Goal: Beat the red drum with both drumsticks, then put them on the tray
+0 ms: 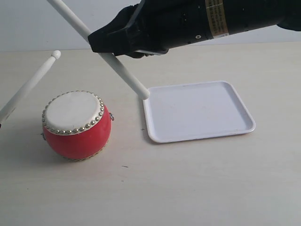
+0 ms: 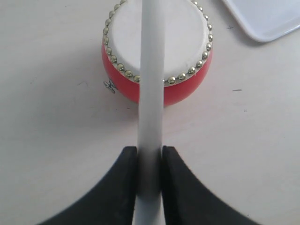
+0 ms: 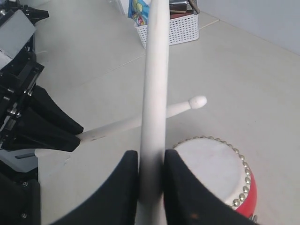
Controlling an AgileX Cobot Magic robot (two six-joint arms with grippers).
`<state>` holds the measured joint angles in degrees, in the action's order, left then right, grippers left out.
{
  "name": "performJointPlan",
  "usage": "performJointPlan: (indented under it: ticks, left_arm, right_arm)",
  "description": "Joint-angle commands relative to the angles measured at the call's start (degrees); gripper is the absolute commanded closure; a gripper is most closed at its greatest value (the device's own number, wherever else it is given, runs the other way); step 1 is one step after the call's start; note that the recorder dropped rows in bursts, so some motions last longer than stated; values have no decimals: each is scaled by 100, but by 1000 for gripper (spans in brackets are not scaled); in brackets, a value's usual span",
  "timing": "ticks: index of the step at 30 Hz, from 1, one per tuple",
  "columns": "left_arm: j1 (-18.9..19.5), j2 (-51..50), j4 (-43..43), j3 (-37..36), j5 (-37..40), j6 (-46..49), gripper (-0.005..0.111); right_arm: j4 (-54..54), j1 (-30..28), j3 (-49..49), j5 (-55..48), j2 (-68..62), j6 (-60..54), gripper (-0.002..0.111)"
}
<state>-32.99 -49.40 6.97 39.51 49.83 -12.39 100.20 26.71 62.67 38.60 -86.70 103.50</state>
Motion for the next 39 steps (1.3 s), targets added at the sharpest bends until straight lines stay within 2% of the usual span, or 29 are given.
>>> performJointPlan:
  ticks: [1, 3, 8, 16, 23, 27, 35, 39]
  left_arm:
    - [-29, 4, -12, -28, -79, 10, 107]
    - [-29, 4, -12, -28, -79, 10, 107]
    - [-29, 4, -12, -28, -79, 10, 107]
    - [-29, 4, -12, -28, -79, 10, 107]
    - [-29, 4, -12, -28, -79, 10, 107]
    - [-29, 4, -12, -28, -79, 10, 107]
    - [-29, 4, -12, -28, -79, 10, 107]
    - [-29, 4, -12, -28, -79, 10, 107]
  right_arm:
    - [-25, -6, 44, -68, 55, -155, 108]
    - [-34, -6, 44, -79, 65, -478, 108]
    - [-1050, -6, 44, -97, 65, -1792, 108]
    - [-2948, 120, 44, -915, 76, -4257, 108]
    - [-6027, 735, 44, -2550, 265, -8054, 108]
    - [-7507, 1033, 44, -3774, 409, -9488, 108]
    - [-8971, 1193, 231, -6733, 635, -9853, 108]
    - [-9102, 1193, 377, -7569, 738, -9841, 108]
